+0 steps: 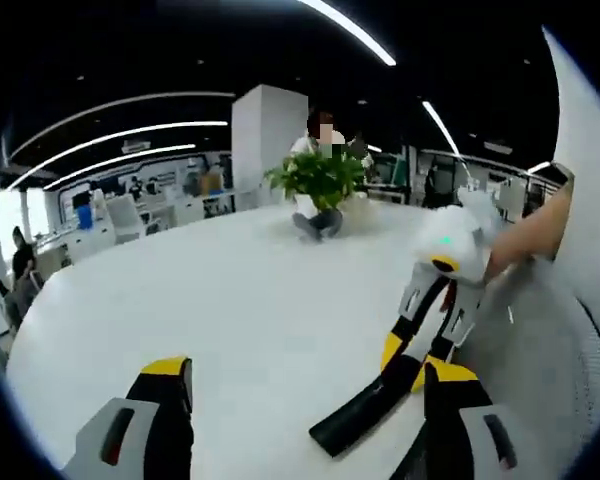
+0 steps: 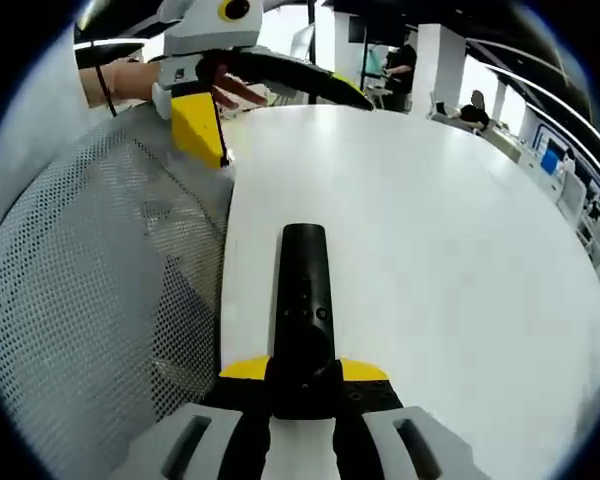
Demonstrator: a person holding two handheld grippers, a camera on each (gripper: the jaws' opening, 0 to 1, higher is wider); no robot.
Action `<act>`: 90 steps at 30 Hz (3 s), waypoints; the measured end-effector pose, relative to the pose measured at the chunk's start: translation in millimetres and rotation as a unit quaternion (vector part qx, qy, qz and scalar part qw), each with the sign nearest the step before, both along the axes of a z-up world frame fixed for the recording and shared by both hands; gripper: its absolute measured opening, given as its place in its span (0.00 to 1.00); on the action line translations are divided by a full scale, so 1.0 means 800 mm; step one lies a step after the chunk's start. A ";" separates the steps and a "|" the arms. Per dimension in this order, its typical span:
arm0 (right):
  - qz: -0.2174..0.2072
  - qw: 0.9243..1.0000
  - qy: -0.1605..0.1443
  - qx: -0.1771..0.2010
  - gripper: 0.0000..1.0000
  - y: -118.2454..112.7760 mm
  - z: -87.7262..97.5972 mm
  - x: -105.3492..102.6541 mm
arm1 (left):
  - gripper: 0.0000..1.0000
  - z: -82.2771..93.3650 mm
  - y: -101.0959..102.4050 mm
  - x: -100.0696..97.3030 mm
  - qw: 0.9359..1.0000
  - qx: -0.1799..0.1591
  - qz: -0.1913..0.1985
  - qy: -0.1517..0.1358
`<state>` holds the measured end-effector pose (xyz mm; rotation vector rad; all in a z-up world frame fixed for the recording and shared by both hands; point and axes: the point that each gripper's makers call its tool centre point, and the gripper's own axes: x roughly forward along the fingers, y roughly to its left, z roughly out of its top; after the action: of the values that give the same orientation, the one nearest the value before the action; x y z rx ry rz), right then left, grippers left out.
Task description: Press the specified remote control buttons in sequence, fully releasing each button before pressing the next.
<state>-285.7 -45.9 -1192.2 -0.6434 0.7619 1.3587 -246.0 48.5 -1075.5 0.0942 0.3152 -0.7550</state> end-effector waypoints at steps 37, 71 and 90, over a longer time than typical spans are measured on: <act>-0.006 1.000 -0.006 -0.021 0.21 -0.008 -0.001 0.110 | 1.00 0.038 0.048 -0.005 0.989 -0.045 0.115 -0.081; 0.003 0.999 -0.009 -0.052 0.22 -0.004 -0.002 0.192 | 1.00 0.032 0.048 -0.007 0.991 -0.033 0.109 -0.074; 0.038 0.993 -0.008 -0.111 0.22 -0.003 -0.003 0.228 | 1.00 0.023 0.042 -0.010 0.994 -0.016 0.095 -0.060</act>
<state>-103.4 -48.0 -1194.7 -0.8646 0.8897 1.3464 -254.3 81.9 -1057.1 0.0772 0.1933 -0.5633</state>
